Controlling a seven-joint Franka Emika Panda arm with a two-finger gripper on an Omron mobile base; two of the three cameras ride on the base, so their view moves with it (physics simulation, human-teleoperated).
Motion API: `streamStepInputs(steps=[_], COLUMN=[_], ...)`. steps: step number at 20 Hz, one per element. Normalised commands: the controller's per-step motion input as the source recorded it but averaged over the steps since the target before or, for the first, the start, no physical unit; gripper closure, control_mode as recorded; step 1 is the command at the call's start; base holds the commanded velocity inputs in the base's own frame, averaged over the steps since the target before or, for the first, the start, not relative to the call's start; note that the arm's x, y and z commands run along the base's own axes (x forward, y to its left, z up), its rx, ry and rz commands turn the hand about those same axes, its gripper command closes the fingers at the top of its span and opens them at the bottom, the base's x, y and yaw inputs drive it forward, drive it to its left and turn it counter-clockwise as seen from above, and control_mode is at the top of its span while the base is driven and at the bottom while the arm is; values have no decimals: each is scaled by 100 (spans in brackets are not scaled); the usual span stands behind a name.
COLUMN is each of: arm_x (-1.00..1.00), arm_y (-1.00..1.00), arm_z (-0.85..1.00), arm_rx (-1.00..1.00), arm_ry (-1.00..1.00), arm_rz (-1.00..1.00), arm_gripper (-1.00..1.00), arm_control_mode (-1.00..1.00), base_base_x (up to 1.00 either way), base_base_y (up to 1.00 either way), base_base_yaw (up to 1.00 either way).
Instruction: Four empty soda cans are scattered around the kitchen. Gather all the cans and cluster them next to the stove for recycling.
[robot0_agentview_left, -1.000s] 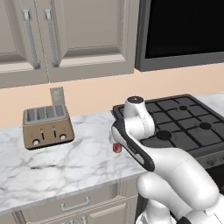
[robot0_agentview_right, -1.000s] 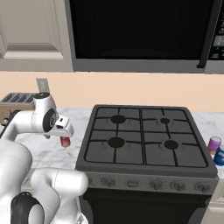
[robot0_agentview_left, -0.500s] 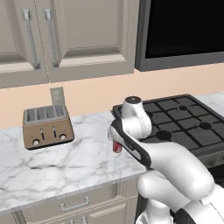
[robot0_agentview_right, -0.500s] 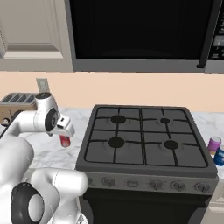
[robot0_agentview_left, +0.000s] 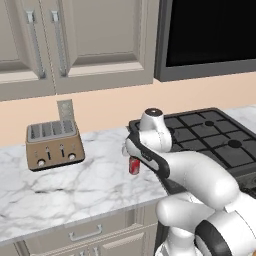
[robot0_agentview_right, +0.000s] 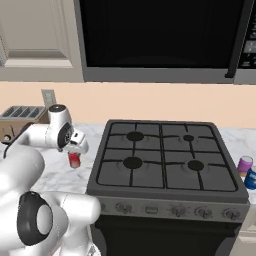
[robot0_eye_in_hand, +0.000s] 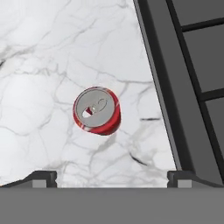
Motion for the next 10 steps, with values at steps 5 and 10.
streamStepInputs(steps=[5,10], arm_x=[33,30], arm_y=[10,16], arm_z=[-28,-25], arm_rx=[0,0], arm_ry=[0,1], arm_rz=[0,0], arm_gripper=[-100,-100], arm_control_mode=[-100,-100], base_base_x=[0,0], base_base_y=[0,0], base_base_yaw=[0,0])
